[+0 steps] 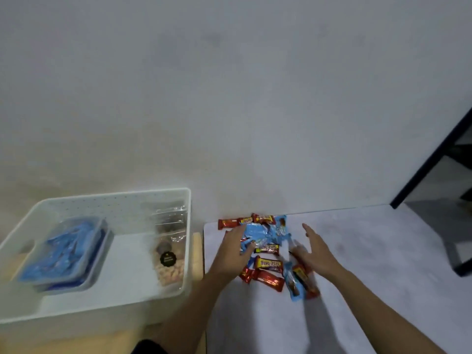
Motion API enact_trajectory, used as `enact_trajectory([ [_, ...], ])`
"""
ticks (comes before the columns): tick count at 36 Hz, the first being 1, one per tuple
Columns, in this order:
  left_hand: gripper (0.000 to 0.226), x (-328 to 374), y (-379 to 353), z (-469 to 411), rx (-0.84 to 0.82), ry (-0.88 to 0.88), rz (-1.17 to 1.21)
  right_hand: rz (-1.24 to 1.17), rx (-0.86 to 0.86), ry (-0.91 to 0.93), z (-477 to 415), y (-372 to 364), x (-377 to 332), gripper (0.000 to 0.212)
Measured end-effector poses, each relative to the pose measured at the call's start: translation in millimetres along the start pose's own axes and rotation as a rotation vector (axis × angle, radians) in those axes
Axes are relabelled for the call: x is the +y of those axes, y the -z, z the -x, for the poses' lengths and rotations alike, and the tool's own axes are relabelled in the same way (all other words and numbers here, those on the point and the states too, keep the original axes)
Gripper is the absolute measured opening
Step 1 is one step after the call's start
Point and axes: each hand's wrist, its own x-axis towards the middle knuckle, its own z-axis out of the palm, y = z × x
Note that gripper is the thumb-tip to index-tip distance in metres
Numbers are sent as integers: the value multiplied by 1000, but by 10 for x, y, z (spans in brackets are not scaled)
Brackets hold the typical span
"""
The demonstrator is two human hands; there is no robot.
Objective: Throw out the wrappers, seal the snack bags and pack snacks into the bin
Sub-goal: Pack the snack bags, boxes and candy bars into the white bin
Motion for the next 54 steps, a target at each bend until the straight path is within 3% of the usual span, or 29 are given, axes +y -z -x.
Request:
enact_trajectory([
  [3,79,-364,-397,147,64,45,-192,159,1,-25,29,-181,470,112],
  [5,95,-580,-571,264,31,108,-345,270,6,9,71,-344,701,116],
  [11,87,-968,-825,366,-37,174,-648,523,2,124,9,-756,1100,105],
  [15,86,-1028,-822,178,-23,86,-750,541,8,171,-200,-820,1071,101],
  [27,95,-1158,-540,-717,3,-108,-710,489,80,343,-1109,-749,860,104],
  [32,89,-1235,-471,-1019,4,-95,-589,539,82,444,-1411,-724,783,107],
  [42,82,-1203,-424,-1151,62,-98,-569,642,2,570,-1765,-550,702,102],
  [54,66,-1166,-451,-1149,124,-124,-515,606,77,534,-1689,-500,688,72],
])
